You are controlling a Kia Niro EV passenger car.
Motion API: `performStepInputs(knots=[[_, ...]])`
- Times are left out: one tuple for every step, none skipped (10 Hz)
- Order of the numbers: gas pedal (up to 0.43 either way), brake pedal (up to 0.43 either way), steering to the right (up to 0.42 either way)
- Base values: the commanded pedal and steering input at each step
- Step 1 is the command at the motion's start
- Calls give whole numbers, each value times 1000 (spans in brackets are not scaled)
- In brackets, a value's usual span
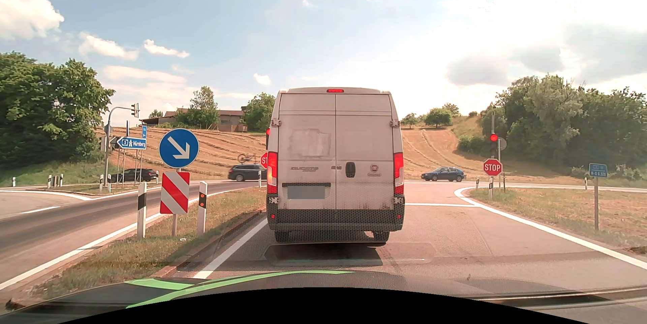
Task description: Follow the waypoints while adhering to traffic rules and regulations
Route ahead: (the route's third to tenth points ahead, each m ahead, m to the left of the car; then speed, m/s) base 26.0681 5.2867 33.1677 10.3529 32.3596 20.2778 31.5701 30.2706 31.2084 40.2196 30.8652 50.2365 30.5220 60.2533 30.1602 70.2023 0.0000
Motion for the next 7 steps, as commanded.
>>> performStepInputs(knots=[[0, 341, -2], [0, 335, -2], [0, 335, -2], [0, 335, -2], [0, 335, -2], [0, 335, -2], [0, 341, -1]])
